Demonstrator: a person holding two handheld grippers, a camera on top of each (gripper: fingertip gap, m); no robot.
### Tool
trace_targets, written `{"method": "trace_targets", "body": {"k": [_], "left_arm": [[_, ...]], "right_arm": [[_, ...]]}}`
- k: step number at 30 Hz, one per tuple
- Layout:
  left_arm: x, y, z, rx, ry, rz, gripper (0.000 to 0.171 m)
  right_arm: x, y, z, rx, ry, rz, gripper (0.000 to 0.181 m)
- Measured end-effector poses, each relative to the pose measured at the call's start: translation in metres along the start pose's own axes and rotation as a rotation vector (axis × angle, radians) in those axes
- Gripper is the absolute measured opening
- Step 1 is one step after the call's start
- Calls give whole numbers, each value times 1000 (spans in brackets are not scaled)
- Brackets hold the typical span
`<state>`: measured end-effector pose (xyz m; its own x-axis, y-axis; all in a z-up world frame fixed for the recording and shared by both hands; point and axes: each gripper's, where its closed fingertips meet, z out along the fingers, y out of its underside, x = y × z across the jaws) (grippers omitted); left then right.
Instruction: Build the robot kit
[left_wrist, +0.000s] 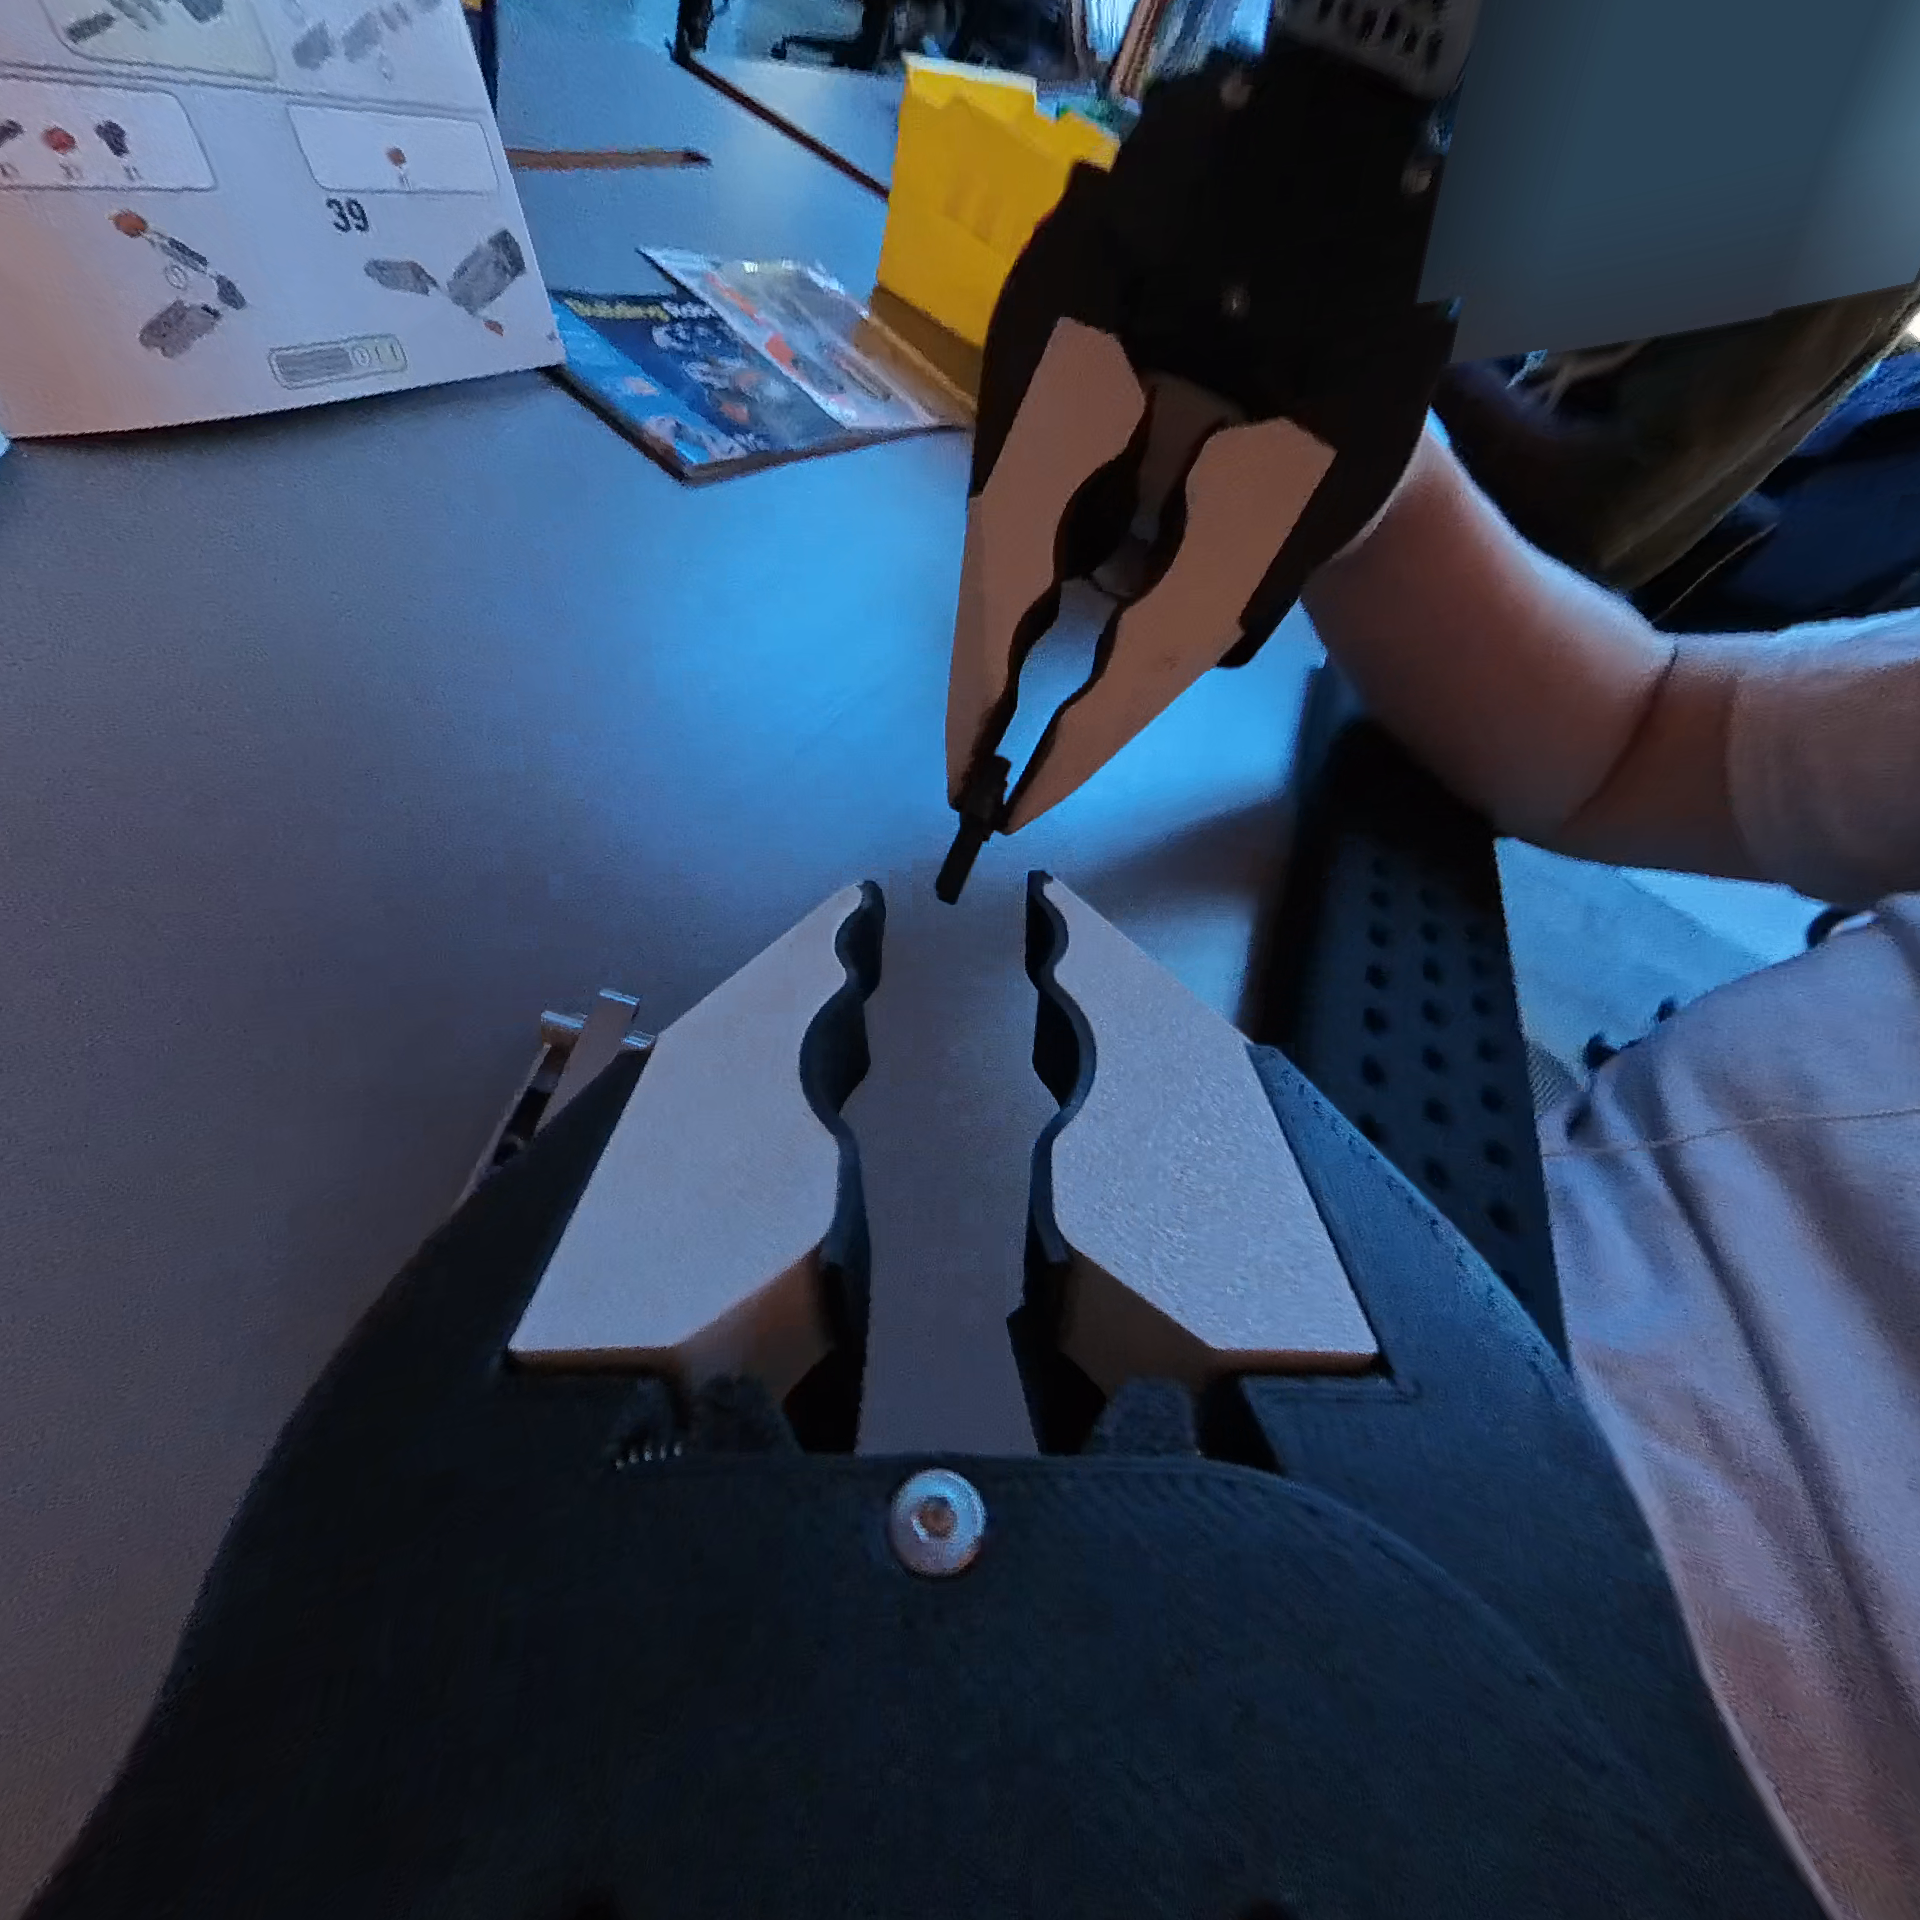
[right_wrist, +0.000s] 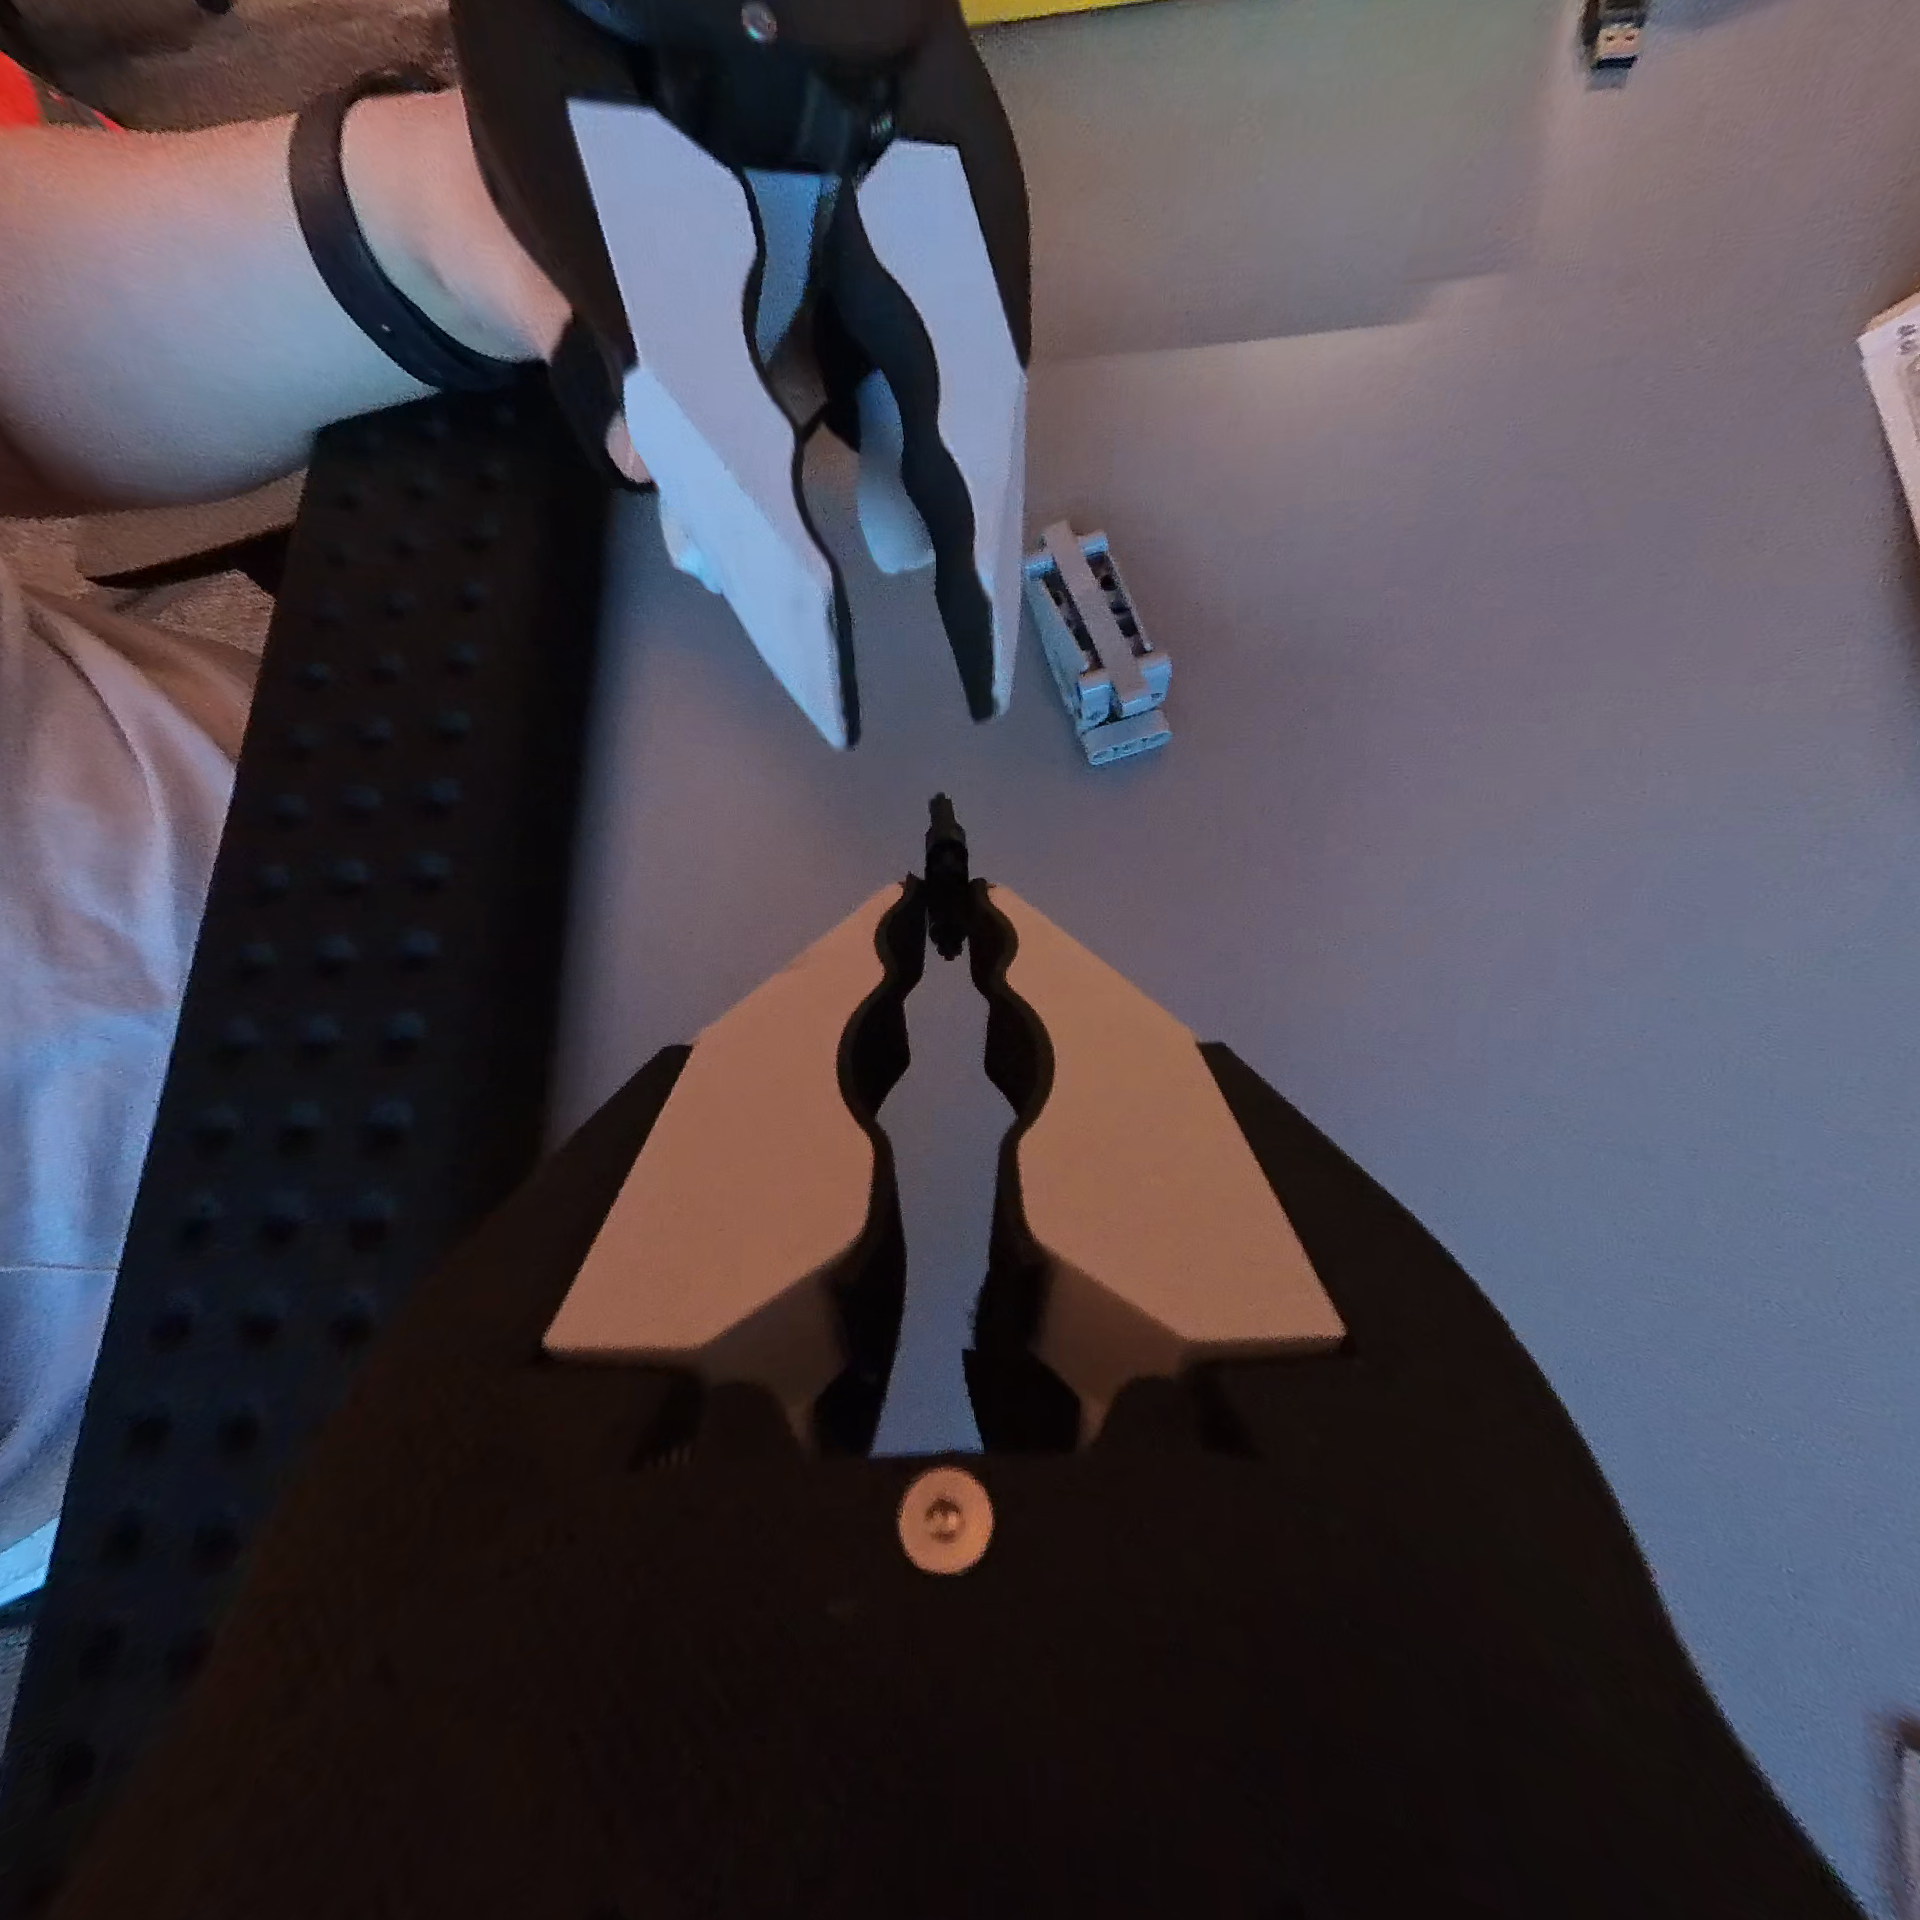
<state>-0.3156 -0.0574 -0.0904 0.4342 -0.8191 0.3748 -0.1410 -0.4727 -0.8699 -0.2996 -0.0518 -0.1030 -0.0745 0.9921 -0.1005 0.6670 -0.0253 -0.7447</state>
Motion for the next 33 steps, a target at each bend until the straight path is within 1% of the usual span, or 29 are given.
{"method": "trace_targets", "body": {"k": [2, 3, 4, 5, 7, 9, 11, 13, 15, 18, 20, 23, 25, 26, 28, 29, 31, 33], "left_arm": [[3, 5, 5, -32, -1, 32, 23], [5, 7, 7, -44, 1, 46, 18], [6, 11, 8, -63, 2, 58, 6], [5, 14, 9, -78, -10, 68, 4], [7, 15, 9, -82, 0, 63, 3], [12, 13, 7, -70, 46, 23, 2], [11, 9, 3, -49, 58, -16, 2], [9, 4, -2, -10, 53, -24, 2], [12, 4, -5, -12, 65, -22, 2], [9, 7, -4, -31, 41, -11, 2], [6, 9, -3, -41, 37, -32, 2], [4, 12, -1, -54, 37, -53, 2], [3, 10, -2, -51, 15, -19, 3], [-2, 8, -5, -47, -27, 19, 11], [-22, 2, -19, -36, -186, 141, 43], [-31, -1, -28, -29, -255, 201, 56], [-48, 2, -43, -45, -354, 290, 68], [-62, 18, -49, -141, -370, 311, 66]], "right_arm": [[-7, -3, 5, 28, -56, 19, 8], [-10, -5, 7, 47, -86, 35, 7], [-10, -7, 7, 71, -106, 55, 8], [-11, -10, 6, 99, -125, 79, 7], [-10, -17, 5, 167, -166, 127, 8], [-13, -26, 2, 259, -253, 215, 8], [-12, -28, 2, 285, -332, 325, 7], [-11, -26, 3, 298, -383, 360, 7], [-15, -27, 4, 303, -424, 374, 7], [-13, -29, 8, 324, -398, 373, 7], [-13, -27, 11, 314, -398, 379, 12], [-10, -23, 14, 297, -389, 394, 7], [-9, -24, 14, 302, -392, 404, 7], [-5, -23, 13, 309, -382, 417, 7], [6, -19, 13, 321, -355, 467, 7], [11, -16, 13, 329, -352, 500, 7], [20, -13, 13, 350, -356, 564, 7], [29, -9, 14, 355, -345, 611, 7]]}}
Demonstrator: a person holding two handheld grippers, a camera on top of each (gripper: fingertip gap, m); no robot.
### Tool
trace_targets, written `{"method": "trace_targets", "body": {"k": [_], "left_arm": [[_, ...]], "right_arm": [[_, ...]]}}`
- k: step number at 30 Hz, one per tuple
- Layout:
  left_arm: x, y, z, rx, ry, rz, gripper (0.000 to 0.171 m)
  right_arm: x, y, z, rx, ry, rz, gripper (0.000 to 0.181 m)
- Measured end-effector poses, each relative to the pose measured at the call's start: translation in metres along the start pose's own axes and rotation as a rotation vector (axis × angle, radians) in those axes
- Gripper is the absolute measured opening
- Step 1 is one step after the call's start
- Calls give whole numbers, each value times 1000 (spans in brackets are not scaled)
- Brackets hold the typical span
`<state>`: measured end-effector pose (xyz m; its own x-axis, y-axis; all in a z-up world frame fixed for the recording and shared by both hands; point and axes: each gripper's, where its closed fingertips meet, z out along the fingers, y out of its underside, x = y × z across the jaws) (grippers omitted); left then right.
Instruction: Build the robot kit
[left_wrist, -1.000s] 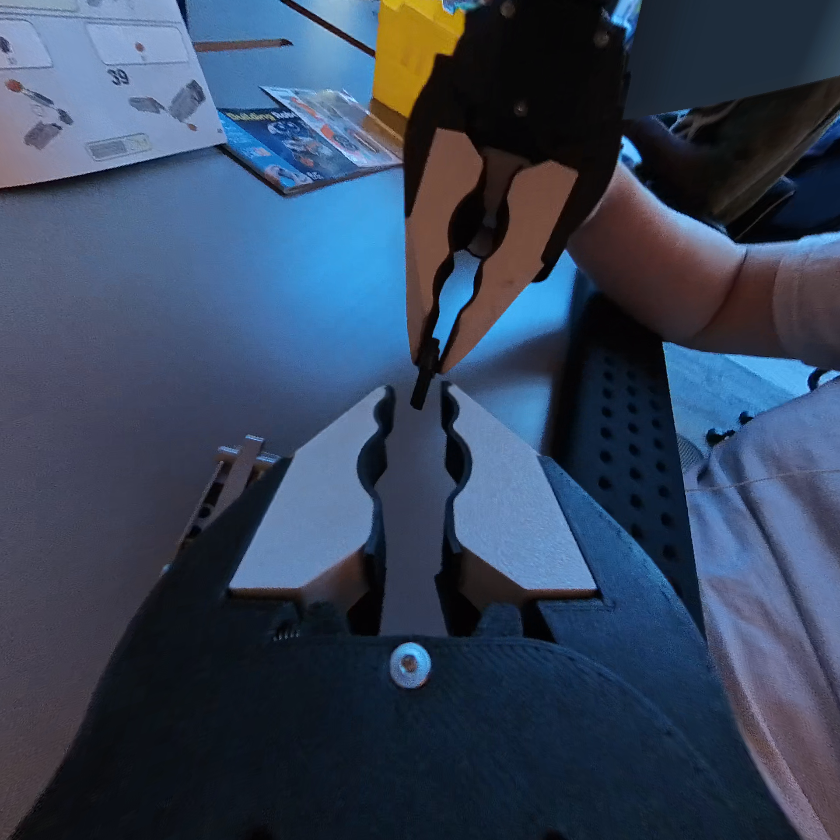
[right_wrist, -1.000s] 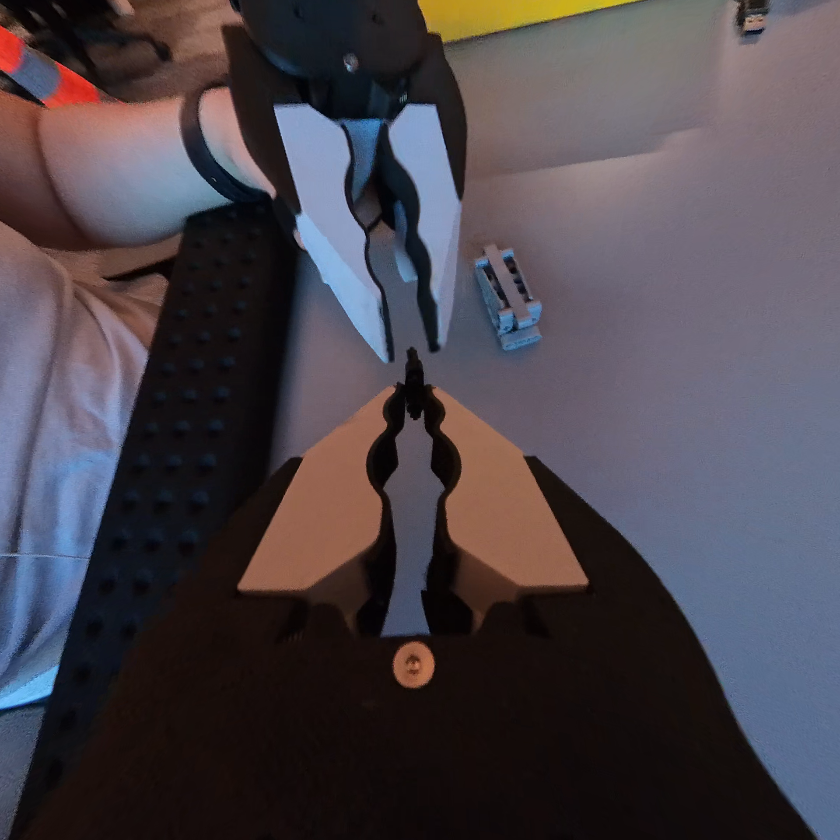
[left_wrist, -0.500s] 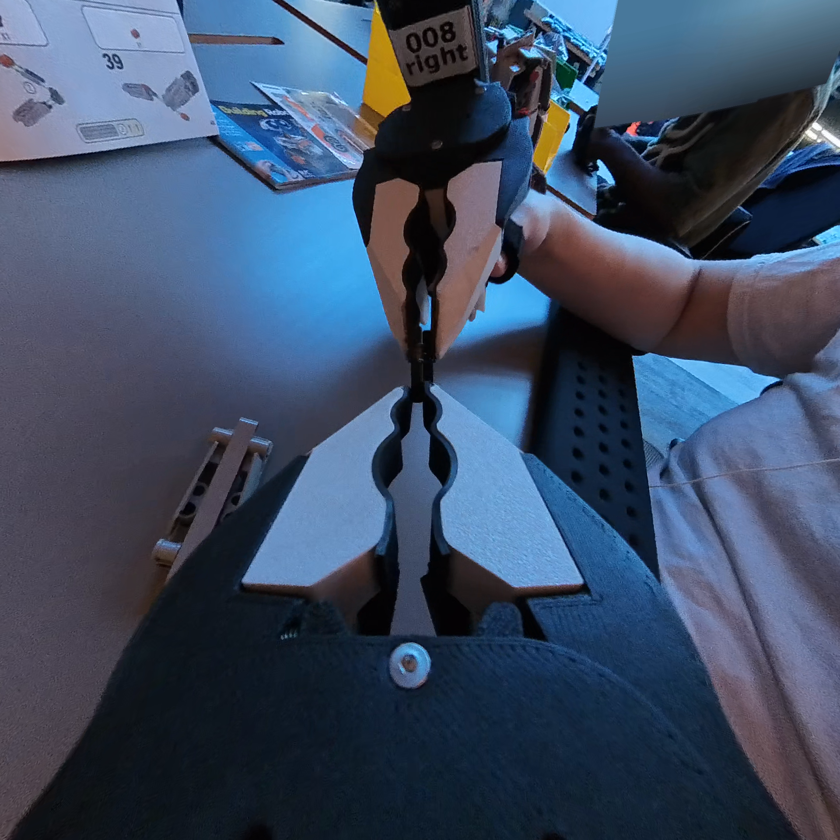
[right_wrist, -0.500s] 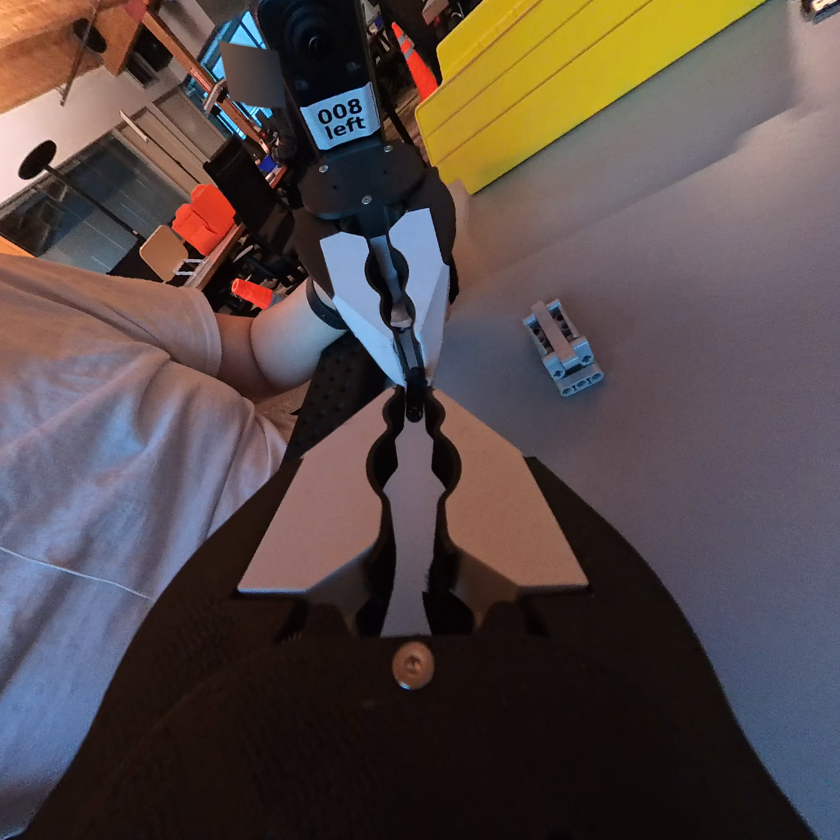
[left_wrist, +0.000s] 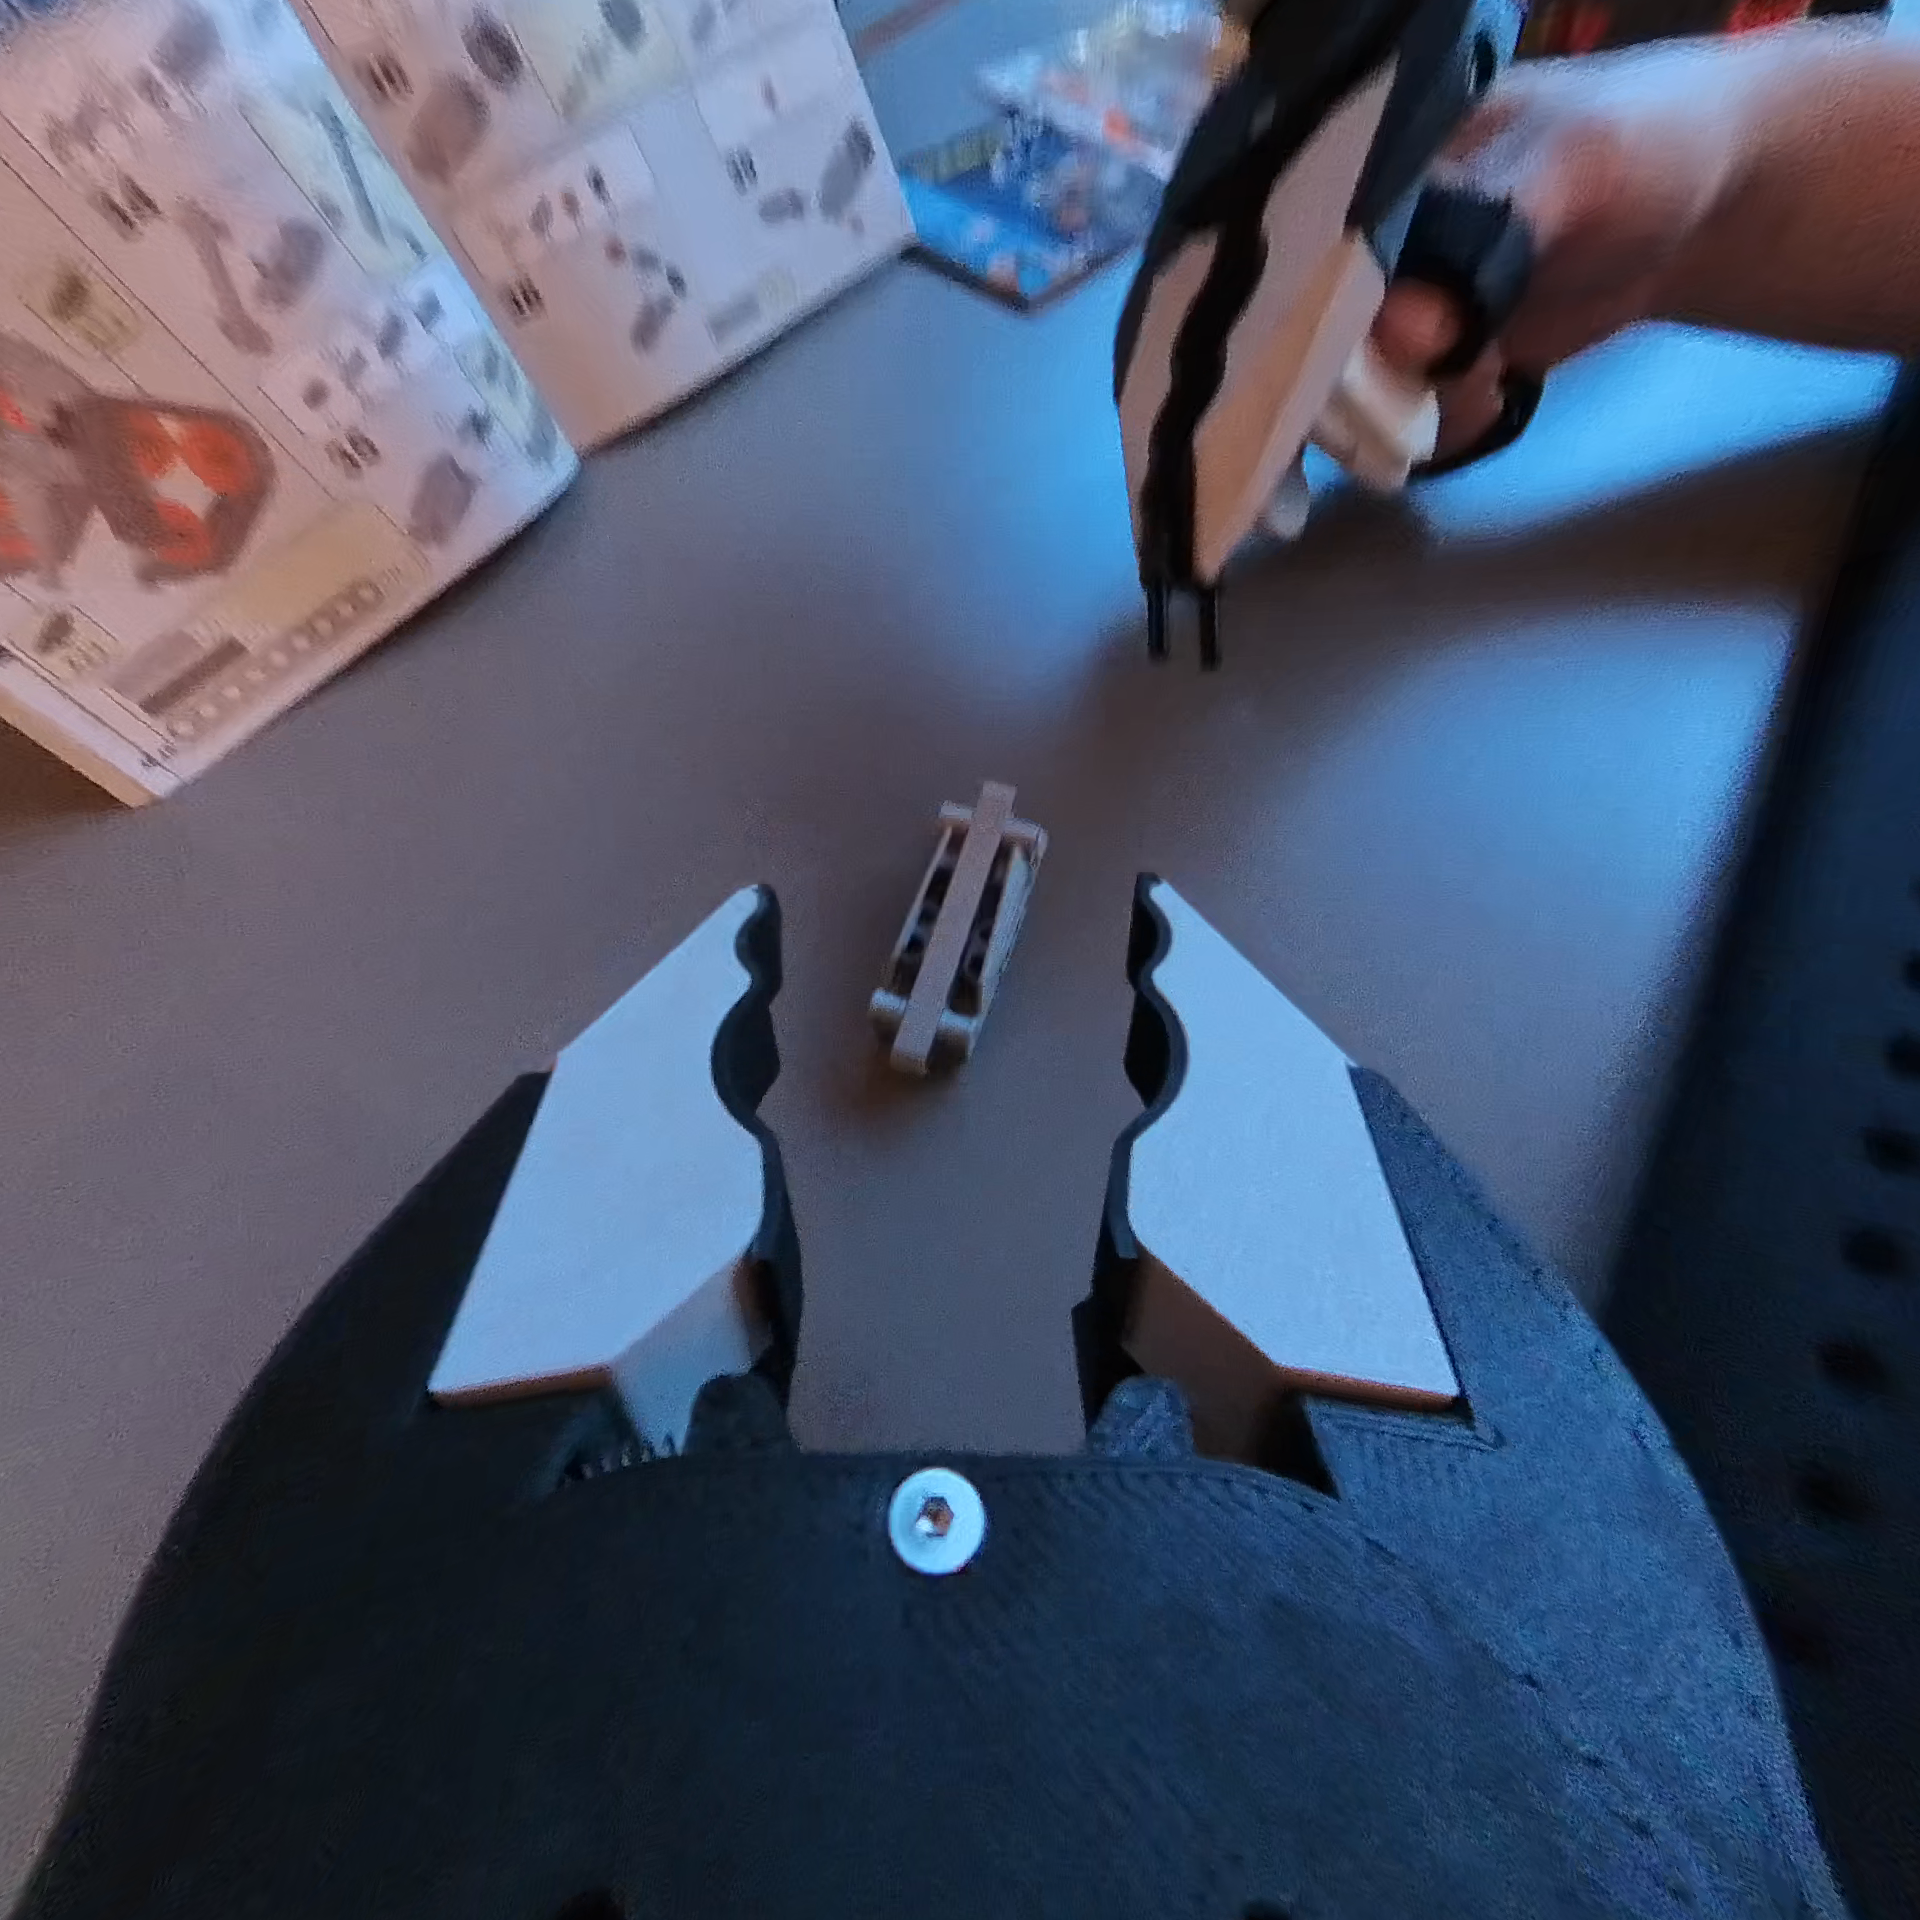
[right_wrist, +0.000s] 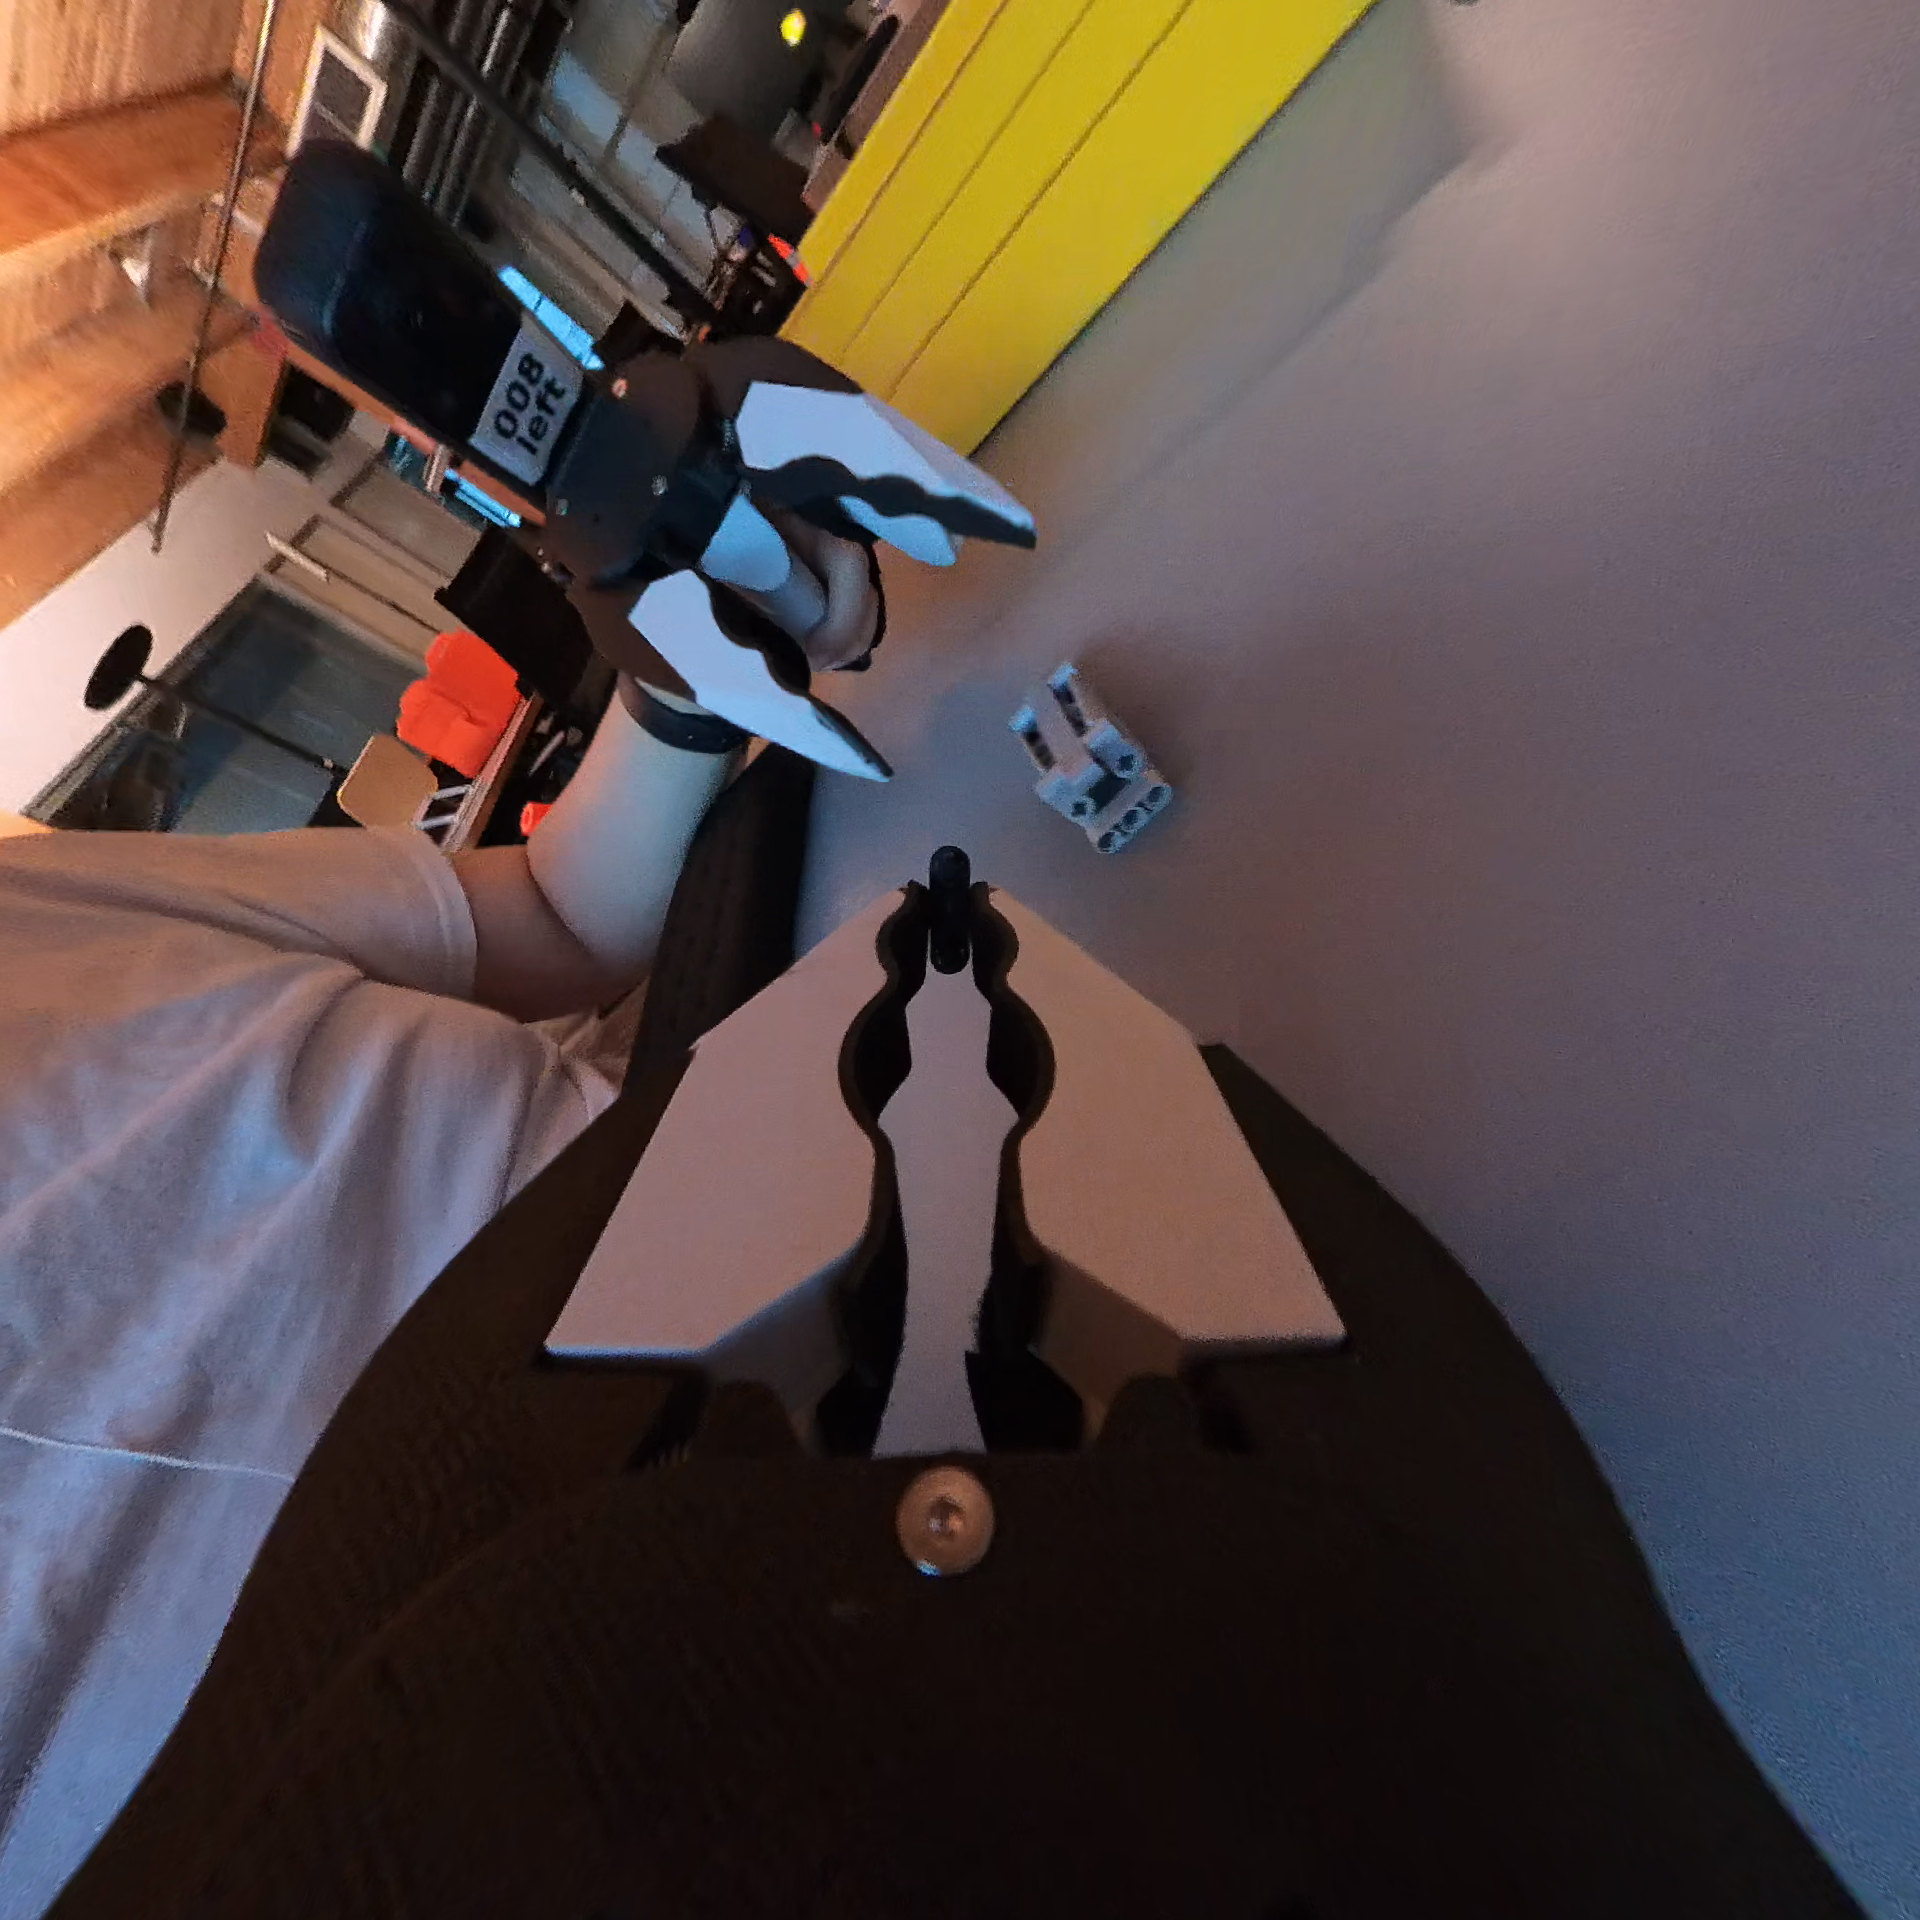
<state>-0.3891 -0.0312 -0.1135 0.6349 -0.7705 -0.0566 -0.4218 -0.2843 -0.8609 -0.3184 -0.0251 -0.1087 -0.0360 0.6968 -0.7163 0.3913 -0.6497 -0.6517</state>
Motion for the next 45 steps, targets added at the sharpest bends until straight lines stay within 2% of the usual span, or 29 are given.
{"method": "trace_targets", "body": {"k": [4, 7, 11, 13, 14, 16, 18, 22, 26, 30, 33, 40, 45], "left_arm": [[-7, 13, 12, -60, 80, 14, 55], [-2, 17, 25, -117, 186, -1, 52], [4, 26, 41, -208, 227, 68, 50], [6, 28, 46, -226, 229, 104, 40], [6, 28, 46, -231, 223, 115, 25], [3, 27, 47, -228, 200, 91, 23], [6, 24, 48, -187, 176, 95, 23], [22, -8, 34, 30, 96, 192, 23], [27, -37, 14, 184, -3, 210, 23], [34, -51, 1, 248, -86, 304, 23], [35, -61, -4, 281, -156, 359, 23], [37, -68, -9, 308, -196, 384, 23], [37, -68, -7, 304, -195, 387, 23]], "right_arm": [[12, 4, 2, -9, 15, 45, 7], [15, 7, 4, -17, 16, 74, 7], [20, 4, 3, 10, 27, 121, 7], [22, 3, 3, 26, 21, 165, 7], [22, 2, 3, 36, 12, 189, 7], [21, -2, 4, 73, -12, 234, 7], [18, -9, 6, 136, -41, 288, 7], [1, -27, 5, 269, -161, 347, 7], [-26, -39, 1, 315, -190, 254, 7], [-45, -48, -3, 374, -185, 202, 7], [-52, -47, 0, 359, -185, 181, 7], [-61, -49, 3, 366, -117, 81, 6], [-59, -47, 3, 345, -111, 88, 7]]}}
